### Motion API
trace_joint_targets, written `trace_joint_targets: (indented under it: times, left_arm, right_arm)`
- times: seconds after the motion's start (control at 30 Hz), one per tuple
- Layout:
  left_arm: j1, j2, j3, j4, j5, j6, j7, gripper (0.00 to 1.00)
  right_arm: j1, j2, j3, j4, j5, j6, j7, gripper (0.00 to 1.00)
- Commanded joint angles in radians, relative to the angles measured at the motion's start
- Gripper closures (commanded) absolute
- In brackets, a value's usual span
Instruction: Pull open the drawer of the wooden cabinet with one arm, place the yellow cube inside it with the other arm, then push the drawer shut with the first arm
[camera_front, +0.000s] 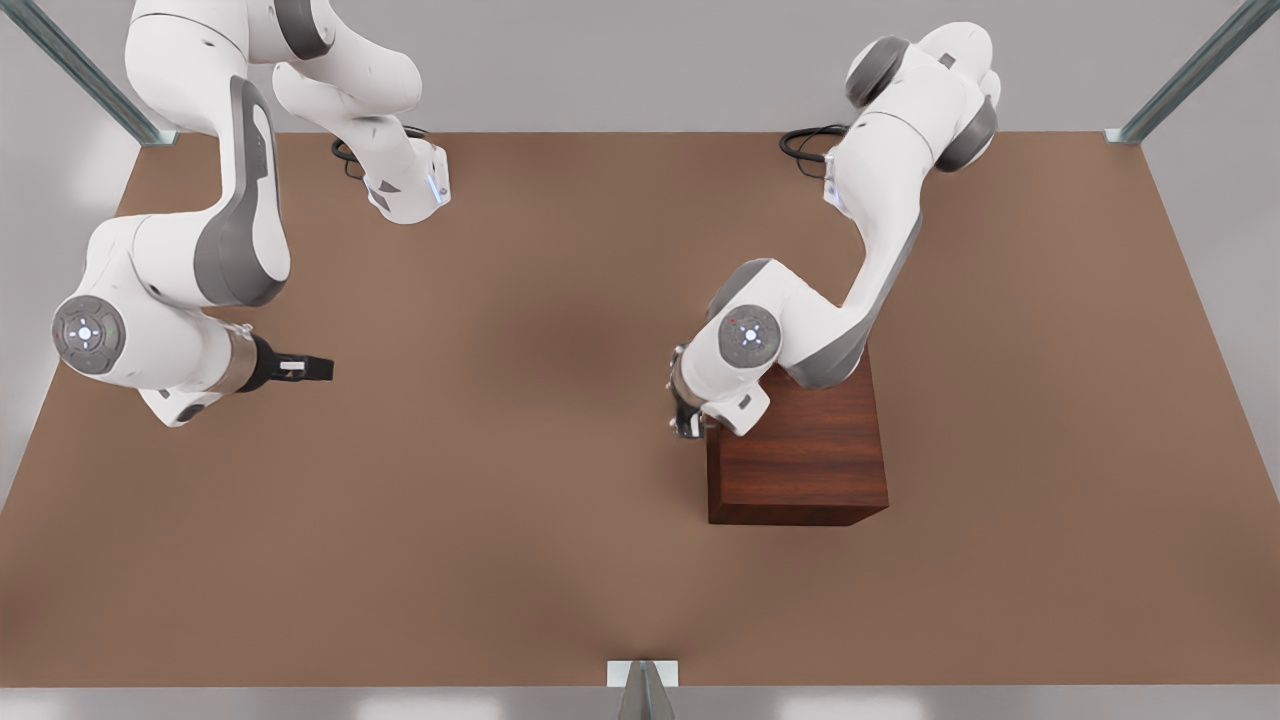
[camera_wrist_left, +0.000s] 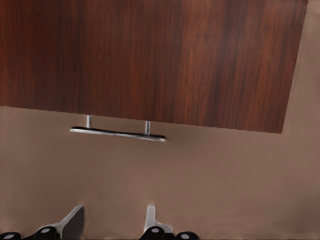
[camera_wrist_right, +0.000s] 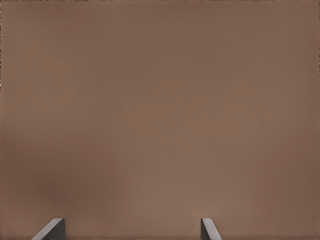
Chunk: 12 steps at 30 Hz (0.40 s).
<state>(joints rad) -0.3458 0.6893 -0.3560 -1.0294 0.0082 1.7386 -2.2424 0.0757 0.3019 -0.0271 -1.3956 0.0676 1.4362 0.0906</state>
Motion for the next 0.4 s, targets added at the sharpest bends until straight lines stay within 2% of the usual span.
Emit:
trace_joint_targets:
  times: [0.0,0.07,0.1,0.13,0.17,0.2,0.3,0.37]
  left_arm:
    - [0.079,-0.031,-0.02,0.118,0.002,-0.56,1.094,0.0]
    - [0.131,-0.077,-0.017,0.138,0.183,-0.666,1.773,0.0]
    - [0.171,-0.155,-0.015,0.095,0.196,-0.65,1.97,0.0]
    - [0.212,-0.309,0.06,-0.119,0.196,-0.544,2.32,0.0]
    - [0.215,-0.468,0.147,-0.34,0.139,-0.381,2.393,0.0]
    - [0.212,-0.521,0.189,-0.417,0.073,-0.335,2.393,0.0]
    - [0.211,-0.482,0.204,-0.374,0.036,-0.442,2.39,0.0]
    - [0.215,-0.487,0.203,-0.368,0.036,-0.435,2.391,0.0]
  right_arm:
    - [-0.001,-0.003,-0.001,0.009,0.0,0.0,-0.02,0.0]
    - [0.003,-0.018,-0.001,0.02,-0.005,-0.008,-0.019,0.0]
    - [0.003,-0.018,-0.001,0.026,-0.005,-0.014,-0.018,0.0]
    - [0.003,-0.024,-0.001,0.026,-0.006,-0.022,-0.019,0.0]
    - [0.004,-0.035,0.001,0.026,-0.011,-0.026,-0.009,0.0]
    - [0.004,-0.035,0.001,0.026,-0.011,-0.026,-0.014,0.0]
    - [0.004,-0.055,0.001,0.021,-0.015,-0.031,-0.015,0.0]
    - [0.006,-0.07,0.006,0.01,-0.035,-0.031,-0.02,0.0]
